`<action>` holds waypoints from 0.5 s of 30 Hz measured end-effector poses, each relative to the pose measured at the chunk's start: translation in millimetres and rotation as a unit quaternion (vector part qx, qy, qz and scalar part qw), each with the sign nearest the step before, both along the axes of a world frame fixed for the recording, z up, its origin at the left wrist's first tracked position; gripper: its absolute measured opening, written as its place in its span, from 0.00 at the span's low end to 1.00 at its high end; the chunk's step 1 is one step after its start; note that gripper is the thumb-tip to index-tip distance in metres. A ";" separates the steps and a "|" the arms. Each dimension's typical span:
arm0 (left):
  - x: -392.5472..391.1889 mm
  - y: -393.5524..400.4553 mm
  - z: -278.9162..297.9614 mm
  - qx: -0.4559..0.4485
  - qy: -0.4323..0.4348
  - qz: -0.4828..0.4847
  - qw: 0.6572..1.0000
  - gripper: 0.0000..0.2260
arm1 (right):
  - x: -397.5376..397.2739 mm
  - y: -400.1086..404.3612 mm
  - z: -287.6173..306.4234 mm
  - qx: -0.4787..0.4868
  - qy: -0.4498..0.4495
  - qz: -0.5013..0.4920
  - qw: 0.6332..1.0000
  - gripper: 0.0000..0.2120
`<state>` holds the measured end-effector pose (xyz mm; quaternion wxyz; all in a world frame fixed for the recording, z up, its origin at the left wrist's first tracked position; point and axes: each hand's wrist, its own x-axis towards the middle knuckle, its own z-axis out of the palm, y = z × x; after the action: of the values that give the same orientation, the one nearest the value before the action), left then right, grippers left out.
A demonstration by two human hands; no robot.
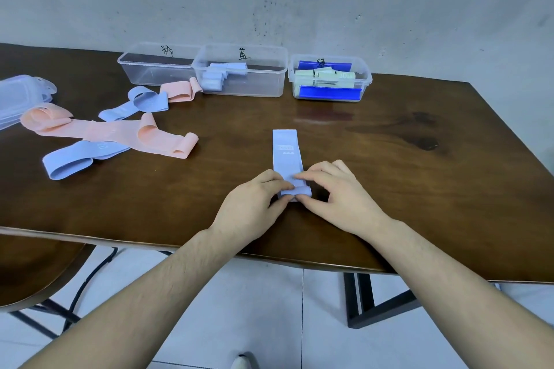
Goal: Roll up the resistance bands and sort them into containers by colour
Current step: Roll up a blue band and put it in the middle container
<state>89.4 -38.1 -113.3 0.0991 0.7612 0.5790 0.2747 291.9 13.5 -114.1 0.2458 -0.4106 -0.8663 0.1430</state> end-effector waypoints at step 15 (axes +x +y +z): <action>-7.3 5.1 2.9 -0.015 -0.024 -0.006 1.000 0.10 | -0.7 7.0 2.7 -0.038 0.020 0.044 0.998 0.11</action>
<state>82.2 -33.0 -110.4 0.1258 0.7564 0.5760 0.2833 291.1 20.5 -111.4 0.2408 -0.3784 -0.8723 0.1945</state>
